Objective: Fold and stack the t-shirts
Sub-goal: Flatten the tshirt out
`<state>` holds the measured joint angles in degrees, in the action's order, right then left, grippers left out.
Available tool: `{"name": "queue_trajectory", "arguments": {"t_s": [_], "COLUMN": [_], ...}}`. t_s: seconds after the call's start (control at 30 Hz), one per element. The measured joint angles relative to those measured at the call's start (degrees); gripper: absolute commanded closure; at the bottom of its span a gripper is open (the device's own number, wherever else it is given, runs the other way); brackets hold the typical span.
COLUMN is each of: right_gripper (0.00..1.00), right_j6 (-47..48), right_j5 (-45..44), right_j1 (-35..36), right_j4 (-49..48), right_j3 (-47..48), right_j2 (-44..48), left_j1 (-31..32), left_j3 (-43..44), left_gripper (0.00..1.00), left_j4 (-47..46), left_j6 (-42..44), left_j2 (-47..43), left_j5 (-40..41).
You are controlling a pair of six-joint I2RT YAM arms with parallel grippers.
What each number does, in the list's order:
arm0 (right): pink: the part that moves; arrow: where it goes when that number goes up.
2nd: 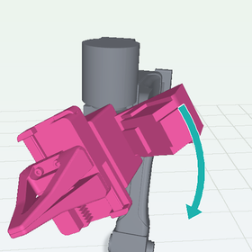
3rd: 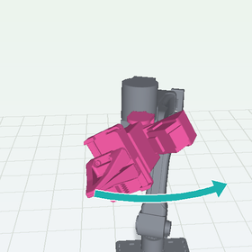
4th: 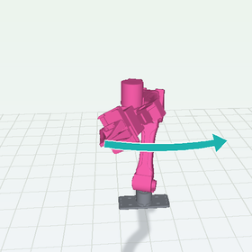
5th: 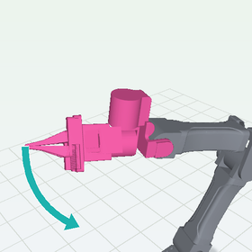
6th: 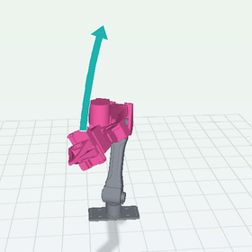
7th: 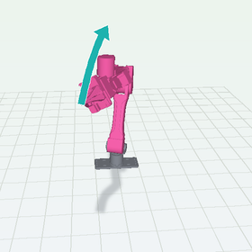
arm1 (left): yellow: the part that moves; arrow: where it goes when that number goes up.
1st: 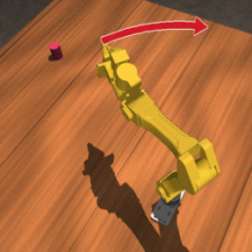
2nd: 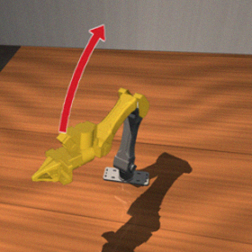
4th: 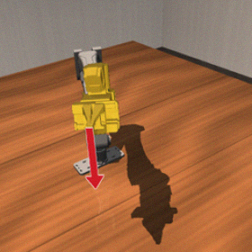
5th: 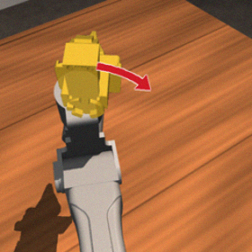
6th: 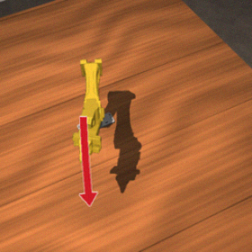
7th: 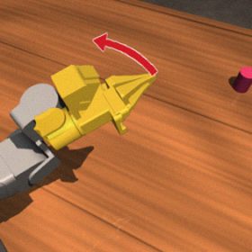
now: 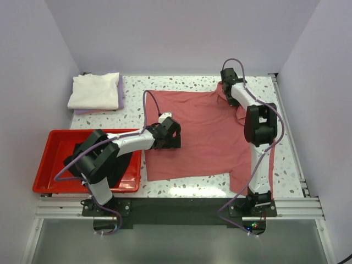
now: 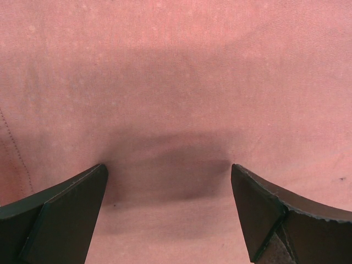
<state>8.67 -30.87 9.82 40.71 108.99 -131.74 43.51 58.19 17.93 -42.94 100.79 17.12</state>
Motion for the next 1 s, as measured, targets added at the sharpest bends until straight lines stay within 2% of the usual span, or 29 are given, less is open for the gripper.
{"name": "queue_trajectory", "arguments": {"t_s": [0.23,0.4,0.47,0.6,0.73,0.87,0.93,0.97,1.0], "right_gripper": [0.89,0.82,0.73,0.68,0.54,0.51,0.38,0.27,0.01], "right_j6": [1.3,1.9,1.4,-2.0,-7.6,-10.9,-12.0,-12.3,-12.8], "right_j5": [-1.4,-1.4,-1.4,-2.5,-0.6,2.7,5.2,6.9,8.7], "right_j1": [-4.7,-8.4,-9.9,-12.8,-15.8,-17.5,-18.1,-18.2,-18.3], "right_j4": [-1.4,-2.6,-2.5,-1.4,-1.1,-0.8,-0.7,-0.9,-0.9], "right_j3": [6.6,11.8,14.6,21.7,23.1,23.0,23.0,22.6,22.0], "right_j2": [-1.5,-6.9,-10.1,-15.8,-16.0,-15.2,-15.2,-14.6,-13.9], "left_j1": [-0.1,-0.4,-0.4,-0.5,-0.7,-0.7,-0.7,-0.7,-0.7], "left_j3": [-0.7,-1.6,-2.0,-2.7,-3.0,-3.7,-4.1,-4.3,-4.5], "left_gripper": [0.0,0.0,0.0,0.0,0.0,0.0,0.0,0.0,0.0], "left_j4": [-0.5,-0.5,-0.4,0.0,0.4,0.3,0.3,0.2,0.3], "left_j6": [0.0,0.0,0.0,0.0,0.1,0.5,0.7,0.7,0.9], "left_j2": [-0.5,-1.4,-1.8,-2.6,-3.0,-3.8,-4.3,-4.6,-4.9], "left_j5": [0.0,-0.2,-0.3,-0.5,-1.4,-2.5,-3.1,-3.6,-4.1]}}
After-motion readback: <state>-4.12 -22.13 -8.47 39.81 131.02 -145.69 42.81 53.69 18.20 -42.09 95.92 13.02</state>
